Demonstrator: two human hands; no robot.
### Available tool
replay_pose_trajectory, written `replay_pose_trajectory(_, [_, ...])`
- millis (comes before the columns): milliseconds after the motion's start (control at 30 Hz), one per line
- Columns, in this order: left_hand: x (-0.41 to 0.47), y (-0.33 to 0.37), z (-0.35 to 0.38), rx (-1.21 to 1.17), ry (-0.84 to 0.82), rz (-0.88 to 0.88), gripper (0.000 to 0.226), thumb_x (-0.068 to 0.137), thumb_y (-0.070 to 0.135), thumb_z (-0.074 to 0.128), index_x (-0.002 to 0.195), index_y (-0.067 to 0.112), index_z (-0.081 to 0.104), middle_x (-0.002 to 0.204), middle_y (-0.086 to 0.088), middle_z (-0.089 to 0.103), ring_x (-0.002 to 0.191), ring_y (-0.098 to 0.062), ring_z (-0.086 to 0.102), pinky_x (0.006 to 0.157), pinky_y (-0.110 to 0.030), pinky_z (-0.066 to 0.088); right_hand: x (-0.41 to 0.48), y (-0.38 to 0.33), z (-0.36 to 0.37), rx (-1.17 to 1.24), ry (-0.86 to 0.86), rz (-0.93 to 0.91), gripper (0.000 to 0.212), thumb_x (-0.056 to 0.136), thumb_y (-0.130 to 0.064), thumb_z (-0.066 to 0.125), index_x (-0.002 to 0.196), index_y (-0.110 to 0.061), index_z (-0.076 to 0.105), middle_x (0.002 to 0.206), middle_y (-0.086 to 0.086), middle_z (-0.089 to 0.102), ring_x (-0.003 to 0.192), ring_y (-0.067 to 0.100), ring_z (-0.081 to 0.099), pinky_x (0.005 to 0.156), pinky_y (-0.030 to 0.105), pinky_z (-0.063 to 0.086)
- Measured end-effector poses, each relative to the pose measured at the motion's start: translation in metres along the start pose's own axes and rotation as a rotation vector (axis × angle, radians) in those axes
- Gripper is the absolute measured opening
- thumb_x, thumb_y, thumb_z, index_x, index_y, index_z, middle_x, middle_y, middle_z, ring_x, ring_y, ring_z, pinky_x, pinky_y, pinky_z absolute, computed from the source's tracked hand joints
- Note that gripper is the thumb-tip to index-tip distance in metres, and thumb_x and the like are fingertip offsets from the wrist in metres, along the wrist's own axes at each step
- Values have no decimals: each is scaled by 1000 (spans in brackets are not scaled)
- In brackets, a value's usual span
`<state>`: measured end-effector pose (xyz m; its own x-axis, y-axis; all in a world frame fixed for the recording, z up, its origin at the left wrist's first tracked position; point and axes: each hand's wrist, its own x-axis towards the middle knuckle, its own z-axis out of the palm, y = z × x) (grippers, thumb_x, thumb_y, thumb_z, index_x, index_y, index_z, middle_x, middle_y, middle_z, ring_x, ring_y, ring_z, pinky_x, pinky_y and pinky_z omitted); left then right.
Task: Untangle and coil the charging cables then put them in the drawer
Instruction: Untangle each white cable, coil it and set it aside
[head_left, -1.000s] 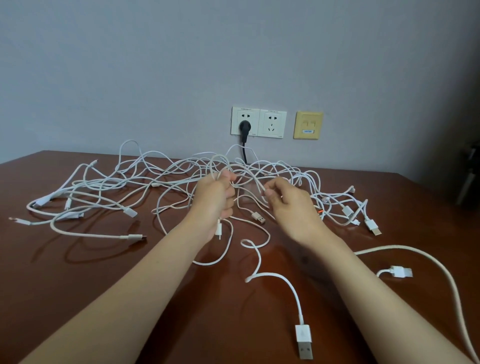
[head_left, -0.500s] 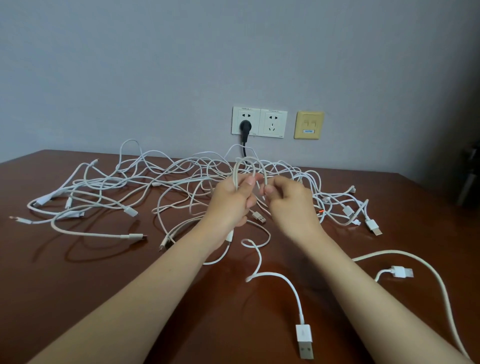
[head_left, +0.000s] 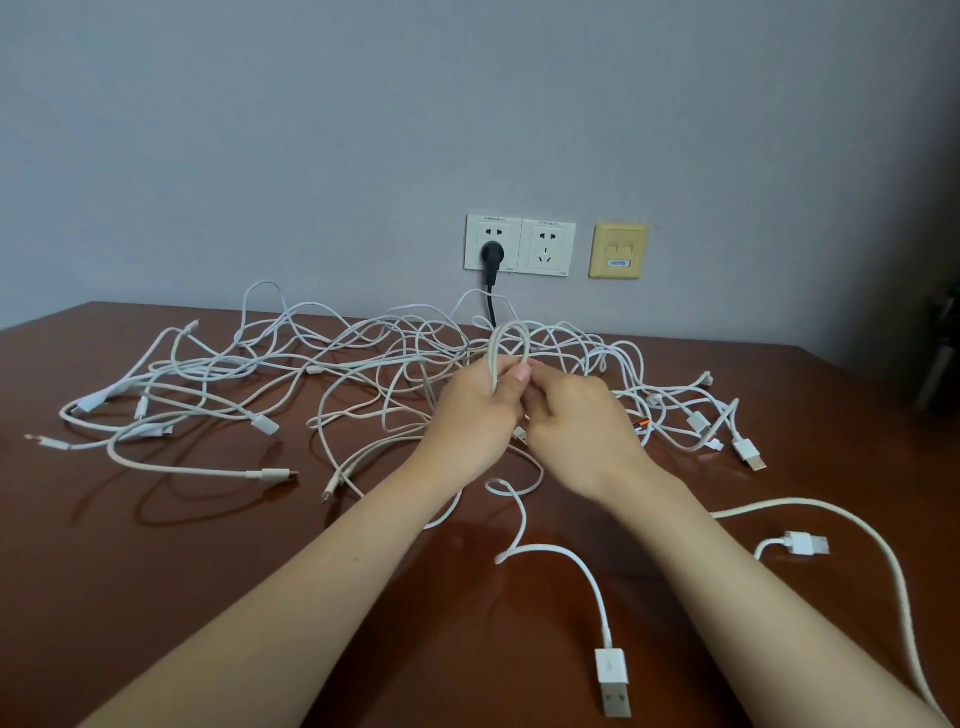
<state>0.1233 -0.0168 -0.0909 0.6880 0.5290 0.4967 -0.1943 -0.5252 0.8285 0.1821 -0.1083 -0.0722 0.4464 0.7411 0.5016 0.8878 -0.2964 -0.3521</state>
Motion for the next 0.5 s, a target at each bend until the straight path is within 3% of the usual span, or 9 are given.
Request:
replay_pose_trajectory(133, [-1,3,-1,-79,83,18,29,98,6,38,80,18,58,38,12,44,37,1,40,45,-13,27,1,-1,0,16,24,-35,29,95,-19,38,118,-20,56,105,15,66,96,39,57,72,37,43])
replay_pose_trajectory(233, [-4,6,1,-60,190,28,26,98,7,40,85,15,60,47,13,45,41,4,47,46,-8,31,2,-4,2,39,10,24,26,96,-24,39,109,-21,61,102,15,66,97,38,56,75,38,43])
replay_pose_trajectory(300, [-3,6,1,-37,263,18,31,98,10,40,75,23,57,49,12,44,41,3,46,47,-11,32,1,-3,3,30,-12,82,32,97,-36,35,89,-21,63,100,15,66,99,38,55,77,38,43])
replay_pose_trajectory(367, [1,4,-3,-6,332,-7,34,98,14,39,71,28,53,49,10,43,41,2,45,49,-15,32,1,-2,3,14,-20,91,41,97,-45,33,70,-22,53,95,15,66,97,38,55,75,37,41])
replay_pose_trajectory(433, [2,4,-9,113,340,2,30,99,16,38,74,24,52,53,9,45,48,-2,48,55,-21,35,0,-1,2,-22,-10,52,38,97,-43,34,69,-22,50,93,14,66,95,37,56,72,36,39])
replay_pose_trajectory(500, [0,2,-13,323,305,33,23,99,20,37,83,22,53,62,5,51,62,-14,52,63,-29,38,-2,-1,4,-72,-4,9,33,97,-38,35,81,-19,57,94,13,66,95,37,56,70,35,37])
